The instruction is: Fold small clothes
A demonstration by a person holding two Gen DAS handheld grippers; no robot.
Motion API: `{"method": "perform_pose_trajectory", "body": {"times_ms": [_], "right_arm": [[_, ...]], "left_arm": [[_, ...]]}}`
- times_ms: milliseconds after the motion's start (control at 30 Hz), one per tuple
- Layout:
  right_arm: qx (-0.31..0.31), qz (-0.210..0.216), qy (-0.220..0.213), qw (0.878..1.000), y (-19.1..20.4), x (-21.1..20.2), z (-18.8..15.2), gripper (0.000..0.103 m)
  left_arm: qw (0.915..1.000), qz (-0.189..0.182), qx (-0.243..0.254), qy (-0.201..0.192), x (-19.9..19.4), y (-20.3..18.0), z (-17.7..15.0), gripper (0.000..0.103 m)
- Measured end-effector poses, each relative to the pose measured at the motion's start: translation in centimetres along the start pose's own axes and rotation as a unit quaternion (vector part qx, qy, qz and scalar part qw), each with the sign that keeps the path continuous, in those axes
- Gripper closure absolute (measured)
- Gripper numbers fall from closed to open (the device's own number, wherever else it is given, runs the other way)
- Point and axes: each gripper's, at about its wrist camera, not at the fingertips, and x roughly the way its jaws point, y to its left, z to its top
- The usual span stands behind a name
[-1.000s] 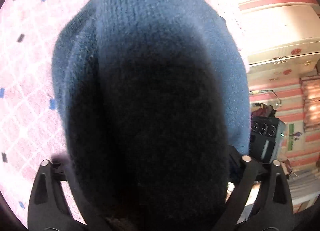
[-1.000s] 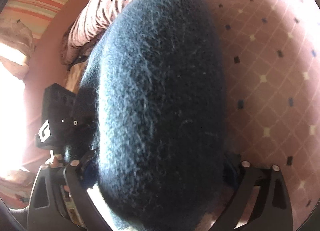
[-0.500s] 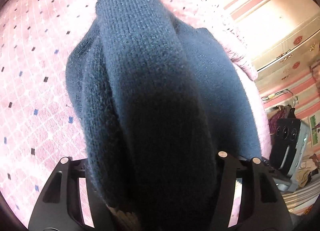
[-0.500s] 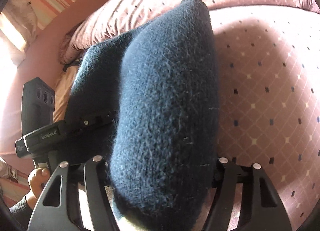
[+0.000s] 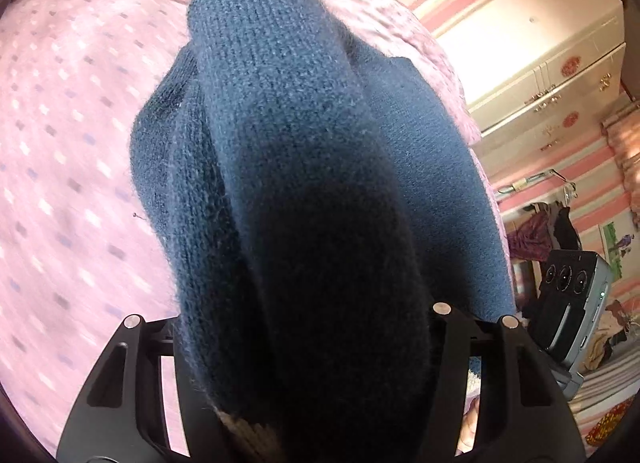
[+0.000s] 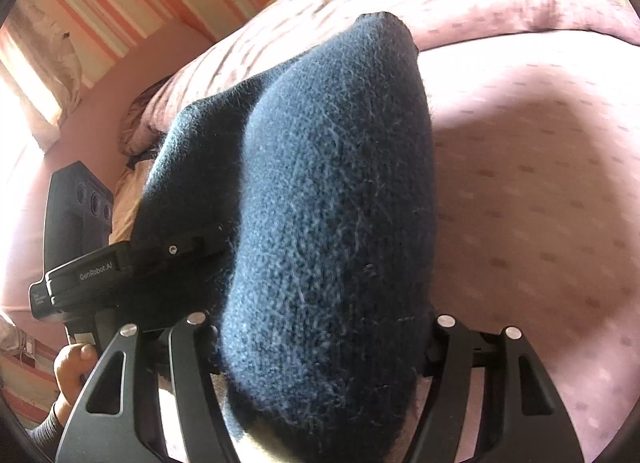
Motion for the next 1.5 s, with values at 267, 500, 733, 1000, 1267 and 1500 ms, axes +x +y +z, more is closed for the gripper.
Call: {"method": "perform_pose_trajectory", "body": {"times_ms": [267, 500, 733, 1000, 1267, 1500], "right_arm": [[0.007, -0.039, 0.029, 0.999, -9.1, -3.0, -5.5, 0.038], [0.008, -0.012, -0.024, 1.000, -11.0, -1.5, -8.5, 0.036], [-0.002, -0.003, -0.047, 0.999, -11.9, -1.2, -9.1, 0.034], [0.069, 0.035, 0.002, 0.997, -15.0, -1.3, -9.3, 0.011], [0.020, -0.055, -0.071, 0.996, -12.7, -8.3, -9.6, 0.006], [-0.160, -0.245, -0.176, 0.940, -6.5, -10.5, -9.0, 0.002]], "left_arm": [[0.9988, 0.039, 0.013, 0.027, 7.9, -5.5, -7.4, 0.038], [0.9969, 0.058, 0.051, -0.012, 9.2, -4.3, -10.9, 0.031], [0.9937, 0.086, 0.067, -0.029, 9.8, -3.5, -10.8, 0.011], [0.9973, 0.068, 0.022, -0.013, 7.5, -1.5, -11.4, 0.003], [0.9794, 0.161, 0.089, -0.084, 0.3, -2.8, -13.2, 0.003], [0.9181, 0.313, 0.200, -0.138, -0.2, -5.0, -12.8, 0.003]]}}
